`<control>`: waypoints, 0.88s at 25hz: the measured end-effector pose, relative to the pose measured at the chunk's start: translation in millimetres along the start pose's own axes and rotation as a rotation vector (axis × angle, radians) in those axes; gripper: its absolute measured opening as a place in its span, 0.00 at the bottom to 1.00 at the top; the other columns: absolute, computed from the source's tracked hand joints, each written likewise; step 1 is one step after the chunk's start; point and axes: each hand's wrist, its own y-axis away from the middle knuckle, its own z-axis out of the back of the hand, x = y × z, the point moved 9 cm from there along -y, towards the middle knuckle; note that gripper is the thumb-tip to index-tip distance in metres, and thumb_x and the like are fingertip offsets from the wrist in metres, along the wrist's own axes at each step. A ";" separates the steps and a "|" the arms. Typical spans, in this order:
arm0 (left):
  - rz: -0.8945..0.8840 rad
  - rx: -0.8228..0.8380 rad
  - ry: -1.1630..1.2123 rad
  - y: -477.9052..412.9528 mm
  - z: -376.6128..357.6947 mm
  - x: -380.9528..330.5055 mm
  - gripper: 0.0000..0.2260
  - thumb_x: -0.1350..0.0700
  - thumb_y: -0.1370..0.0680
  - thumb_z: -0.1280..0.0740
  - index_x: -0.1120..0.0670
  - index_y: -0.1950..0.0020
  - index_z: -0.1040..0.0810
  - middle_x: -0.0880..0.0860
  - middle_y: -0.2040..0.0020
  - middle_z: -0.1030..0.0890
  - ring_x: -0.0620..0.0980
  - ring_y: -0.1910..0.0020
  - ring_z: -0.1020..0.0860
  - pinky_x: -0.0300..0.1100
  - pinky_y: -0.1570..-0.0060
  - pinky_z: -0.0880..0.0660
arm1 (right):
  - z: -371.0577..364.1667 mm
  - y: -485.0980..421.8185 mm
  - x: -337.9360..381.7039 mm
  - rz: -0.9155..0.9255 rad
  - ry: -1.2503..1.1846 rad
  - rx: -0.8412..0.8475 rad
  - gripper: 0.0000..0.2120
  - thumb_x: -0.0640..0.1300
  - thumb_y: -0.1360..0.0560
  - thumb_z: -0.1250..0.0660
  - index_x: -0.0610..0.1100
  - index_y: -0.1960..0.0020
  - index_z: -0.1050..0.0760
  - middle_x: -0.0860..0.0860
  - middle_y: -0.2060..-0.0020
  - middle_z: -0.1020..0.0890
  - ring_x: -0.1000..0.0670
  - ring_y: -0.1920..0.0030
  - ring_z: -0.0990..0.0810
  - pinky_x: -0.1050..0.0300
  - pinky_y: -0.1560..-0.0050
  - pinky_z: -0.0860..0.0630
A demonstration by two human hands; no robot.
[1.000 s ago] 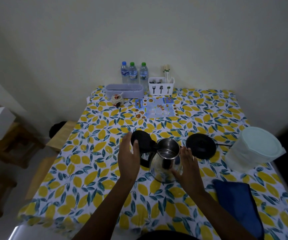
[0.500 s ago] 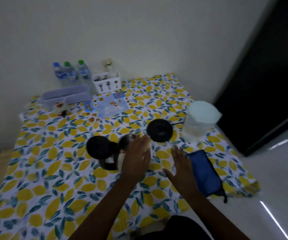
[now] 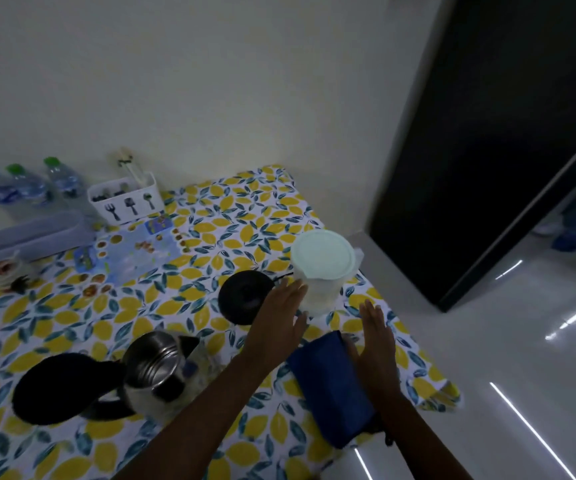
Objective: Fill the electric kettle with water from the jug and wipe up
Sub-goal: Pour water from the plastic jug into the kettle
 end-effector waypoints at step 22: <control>0.090 0.209 -0.389 -127.9 -70.6 1.5 0.39 0.37 0.24 0.40 0.62 0.24 0.47 0.63 0.22 0.47 0.60 0.22 0.47 0.53 0.25 0.45 | -69.2 -221.4 -82.4 -0.327 -0.581 0.429 0.34 0.66 0.26 0.40 0.37 0.74 0.27 0.47 0.79 0.23 0.51 0.74 0.24 0.54 0.62 0.29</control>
